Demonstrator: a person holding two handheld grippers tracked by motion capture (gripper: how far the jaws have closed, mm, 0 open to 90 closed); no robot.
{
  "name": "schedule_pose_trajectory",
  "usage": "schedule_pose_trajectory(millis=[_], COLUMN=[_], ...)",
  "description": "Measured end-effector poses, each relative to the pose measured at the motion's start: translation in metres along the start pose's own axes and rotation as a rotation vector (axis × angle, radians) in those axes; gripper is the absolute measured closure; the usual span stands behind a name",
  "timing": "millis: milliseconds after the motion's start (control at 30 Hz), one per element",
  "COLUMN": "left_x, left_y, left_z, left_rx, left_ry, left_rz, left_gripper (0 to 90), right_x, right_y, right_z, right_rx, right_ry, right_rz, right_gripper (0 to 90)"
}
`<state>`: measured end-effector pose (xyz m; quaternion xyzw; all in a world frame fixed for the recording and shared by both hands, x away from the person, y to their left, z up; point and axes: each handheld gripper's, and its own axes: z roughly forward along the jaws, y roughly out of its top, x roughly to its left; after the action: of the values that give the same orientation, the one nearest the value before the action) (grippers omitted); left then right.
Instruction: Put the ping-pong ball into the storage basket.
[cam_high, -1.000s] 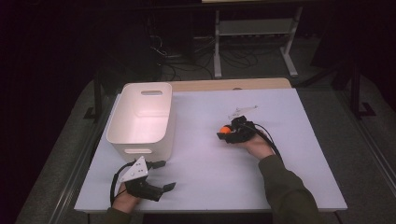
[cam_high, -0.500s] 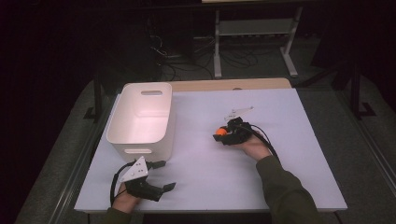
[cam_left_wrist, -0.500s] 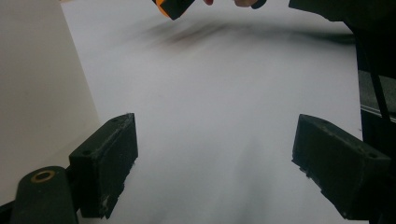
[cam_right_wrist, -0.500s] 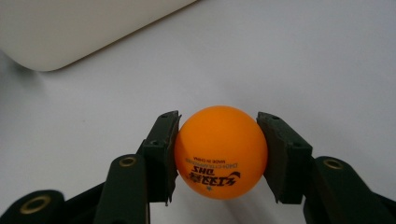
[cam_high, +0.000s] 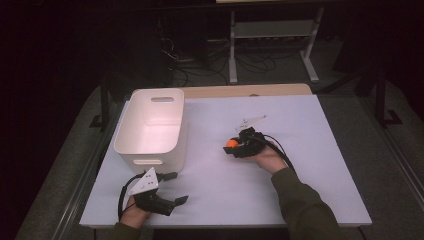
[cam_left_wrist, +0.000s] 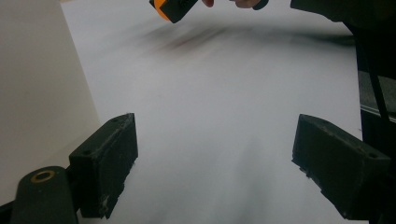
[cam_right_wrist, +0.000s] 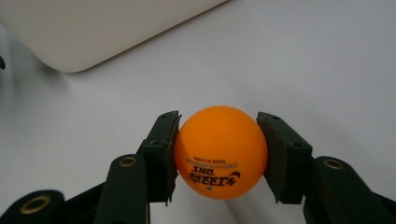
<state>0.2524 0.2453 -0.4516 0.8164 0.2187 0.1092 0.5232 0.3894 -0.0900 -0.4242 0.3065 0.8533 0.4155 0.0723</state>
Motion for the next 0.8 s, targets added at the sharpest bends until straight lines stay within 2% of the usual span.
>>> schedule_pose_trajectory(millis=[800], left_x=[0.0], left_y=[0.0], left_z=[0.0], left_rx=[-0.002], left_ry=[0.0], left_rz=[0.001], left_gripper=[14.0], right_x=[0.024], right_y=[0.009], right_z=[0.009], right_rx=[0.005], right_ry=[0.071], right_rz=[-0.051], right_gripper=[49.5])
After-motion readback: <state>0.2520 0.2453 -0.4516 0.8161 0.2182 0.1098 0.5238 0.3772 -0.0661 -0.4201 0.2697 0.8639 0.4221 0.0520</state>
